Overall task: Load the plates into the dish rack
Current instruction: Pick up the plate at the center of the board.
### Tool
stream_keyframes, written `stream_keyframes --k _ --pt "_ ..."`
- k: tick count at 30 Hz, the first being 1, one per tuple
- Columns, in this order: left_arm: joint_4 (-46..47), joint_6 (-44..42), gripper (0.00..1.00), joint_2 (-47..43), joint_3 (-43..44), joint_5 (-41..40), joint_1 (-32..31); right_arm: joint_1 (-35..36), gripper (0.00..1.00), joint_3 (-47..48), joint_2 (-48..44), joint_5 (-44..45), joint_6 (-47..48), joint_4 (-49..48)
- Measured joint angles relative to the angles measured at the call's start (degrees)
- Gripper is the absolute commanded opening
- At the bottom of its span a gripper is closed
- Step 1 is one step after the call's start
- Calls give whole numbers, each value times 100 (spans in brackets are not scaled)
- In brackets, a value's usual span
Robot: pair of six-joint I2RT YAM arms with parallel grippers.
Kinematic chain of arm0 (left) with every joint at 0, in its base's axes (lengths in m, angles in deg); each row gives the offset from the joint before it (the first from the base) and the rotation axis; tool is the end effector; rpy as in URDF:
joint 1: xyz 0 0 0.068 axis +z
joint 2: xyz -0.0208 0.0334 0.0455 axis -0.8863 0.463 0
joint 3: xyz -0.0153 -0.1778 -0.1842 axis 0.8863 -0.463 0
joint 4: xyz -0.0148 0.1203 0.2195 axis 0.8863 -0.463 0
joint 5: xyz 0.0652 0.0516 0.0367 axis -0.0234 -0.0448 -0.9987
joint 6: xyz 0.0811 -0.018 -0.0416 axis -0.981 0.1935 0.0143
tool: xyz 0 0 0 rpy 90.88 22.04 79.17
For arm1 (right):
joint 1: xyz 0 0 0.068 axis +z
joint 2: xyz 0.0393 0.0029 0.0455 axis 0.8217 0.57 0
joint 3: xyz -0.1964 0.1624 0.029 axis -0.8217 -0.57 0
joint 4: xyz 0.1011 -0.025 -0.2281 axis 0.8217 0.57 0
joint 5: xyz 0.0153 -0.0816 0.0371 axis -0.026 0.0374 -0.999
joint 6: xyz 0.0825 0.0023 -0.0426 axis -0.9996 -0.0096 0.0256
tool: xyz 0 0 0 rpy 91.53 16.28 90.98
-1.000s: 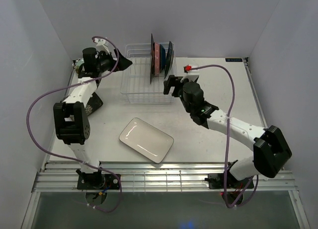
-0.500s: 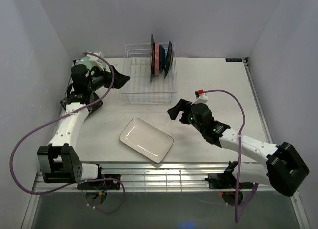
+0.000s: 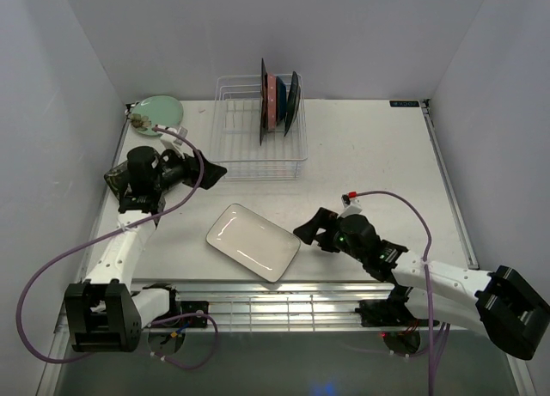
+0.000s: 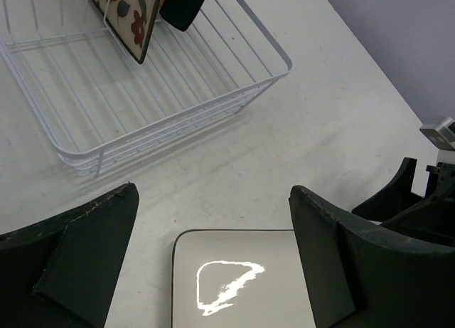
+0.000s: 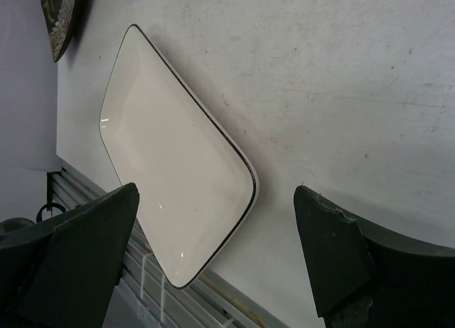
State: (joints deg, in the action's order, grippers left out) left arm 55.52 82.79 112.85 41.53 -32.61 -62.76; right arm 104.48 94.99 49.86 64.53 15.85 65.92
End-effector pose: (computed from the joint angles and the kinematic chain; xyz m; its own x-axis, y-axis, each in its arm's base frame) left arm 0.2837 -0.0565 0.2686 -0.4440 -0.1551 -0.8825 0.5445 0.7355 -0.4032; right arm 0.1693 0.1769 0.1521 -0.6891 0.4512 -0.5671 -0.1561 0.6718 0.7241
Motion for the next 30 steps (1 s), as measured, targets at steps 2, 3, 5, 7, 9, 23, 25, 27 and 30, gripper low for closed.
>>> stream_keyframes --k 2,3,5,7,9,23,25,27,30 --pt "120 -31 98 -101 -177 70 0 101 96 -28 20 -42 -59 -98" --pt "188 -52 98 -153 -240 96 0 122 96 -28 46 -85 -81 -149" --pt "328 -105 98 -260 -334 122 0 157 96 -28 168 -219 -125 -310" --pt "431 -120 98 -334 -372 105 0 188 96 -28 278 -304 -190 -367" --pt "535 -114 98 -367 -374 13 0 251 96 -28 343 -310 -306 -356" --pt "953 -103 98 -466 -619 -81 0 831 100 -168 940 -313 -1204 -599" --pt "970 -103 98 -387 -619 -42 0 855 95 -166 1040 -308 -1338 -654" --pt "962 -105 98 -334 -619 -24 0 879 90 -168 1143 -280 -1471 -815" --pt "966 -107 98 -352 -619 -24 0 964 81 -310 1364 -223 -1799 -1346"
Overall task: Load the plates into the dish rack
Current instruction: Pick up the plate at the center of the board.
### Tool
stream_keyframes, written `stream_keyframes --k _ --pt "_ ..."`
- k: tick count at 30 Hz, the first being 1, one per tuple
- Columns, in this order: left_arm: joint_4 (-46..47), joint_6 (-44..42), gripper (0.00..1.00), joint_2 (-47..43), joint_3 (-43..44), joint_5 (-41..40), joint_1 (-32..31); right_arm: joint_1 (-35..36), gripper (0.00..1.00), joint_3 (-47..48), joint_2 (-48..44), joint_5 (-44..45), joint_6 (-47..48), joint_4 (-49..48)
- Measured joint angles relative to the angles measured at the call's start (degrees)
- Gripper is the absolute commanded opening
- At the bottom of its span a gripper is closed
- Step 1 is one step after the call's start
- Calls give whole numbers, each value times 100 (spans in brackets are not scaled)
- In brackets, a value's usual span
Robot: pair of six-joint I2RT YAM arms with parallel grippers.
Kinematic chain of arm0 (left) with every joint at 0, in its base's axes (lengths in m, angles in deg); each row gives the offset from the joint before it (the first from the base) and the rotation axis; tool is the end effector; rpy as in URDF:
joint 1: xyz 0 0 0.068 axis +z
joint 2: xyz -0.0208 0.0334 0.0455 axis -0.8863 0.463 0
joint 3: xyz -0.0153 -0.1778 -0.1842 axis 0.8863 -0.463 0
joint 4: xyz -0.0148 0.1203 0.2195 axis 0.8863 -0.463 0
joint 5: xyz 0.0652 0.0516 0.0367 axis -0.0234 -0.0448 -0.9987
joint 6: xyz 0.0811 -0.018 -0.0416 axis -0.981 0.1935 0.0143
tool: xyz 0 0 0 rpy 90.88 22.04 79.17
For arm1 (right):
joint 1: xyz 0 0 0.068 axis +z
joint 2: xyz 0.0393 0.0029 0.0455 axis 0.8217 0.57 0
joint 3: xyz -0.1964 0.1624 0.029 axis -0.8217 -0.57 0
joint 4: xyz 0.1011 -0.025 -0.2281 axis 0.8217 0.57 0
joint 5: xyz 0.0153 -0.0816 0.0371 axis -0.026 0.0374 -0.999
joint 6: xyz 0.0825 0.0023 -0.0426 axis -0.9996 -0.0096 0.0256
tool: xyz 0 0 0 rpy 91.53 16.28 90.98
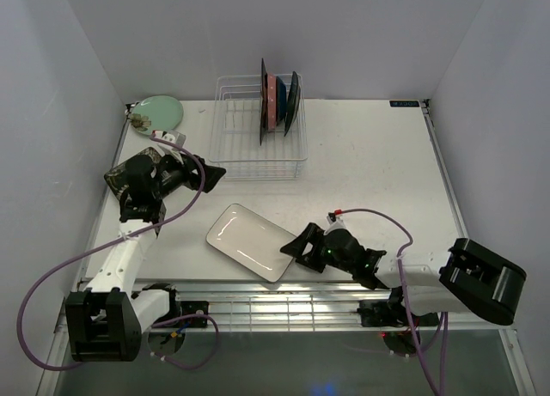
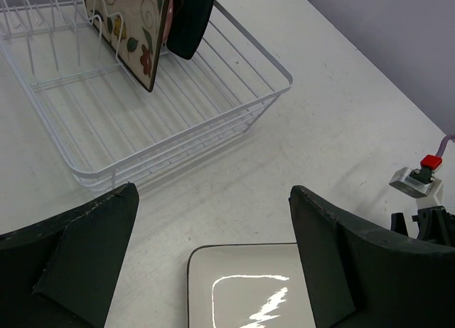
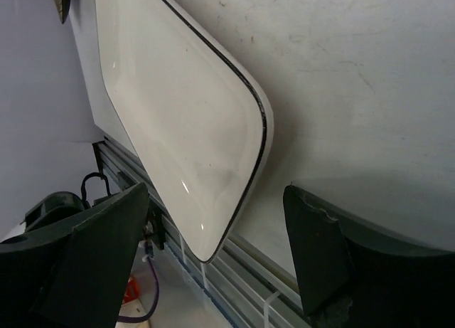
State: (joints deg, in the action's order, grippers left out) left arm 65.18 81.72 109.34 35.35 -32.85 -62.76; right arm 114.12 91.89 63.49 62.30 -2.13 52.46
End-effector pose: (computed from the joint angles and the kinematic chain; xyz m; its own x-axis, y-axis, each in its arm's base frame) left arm 0.2734 -0.0561 0.2667 -0.3217 -0.1426 -0.9361 0.5927 0.7407 -0.3165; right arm 0.1395 0.2125 0.1121 -0.8310 0.4685 -0.3000 -0.0015 0.5374 0.8433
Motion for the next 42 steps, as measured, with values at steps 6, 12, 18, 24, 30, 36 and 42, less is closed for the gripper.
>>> stream_keyframes --k 6,12,18,24,30,36,42 --pt "7 -7 98 -151 -4 0 0 170 79 -179 756 72 -562 -1167" --pt "7 -26 98 -160 -7 4 0 275 73 61 1565 37 -826 -1921" --pt "7 -48 98 -160 -7 9 0 343 35 -44 2074 55 -999 -2500" --pt "7 -63 98 -160 -9 24 0 358 8 -116 2131 129 -1113 -2444" --pt "4 -70 98 -160 -9 28 0 433 8 -129 1897 267 -981 -2190" --pt "7 -107 98 -236 -22 22 0 466 8 -125 1147 544 -492 -1325" --pt "9 -144 98 -367 -39 -28 0 505 8 -94 -42 1134 181 72"
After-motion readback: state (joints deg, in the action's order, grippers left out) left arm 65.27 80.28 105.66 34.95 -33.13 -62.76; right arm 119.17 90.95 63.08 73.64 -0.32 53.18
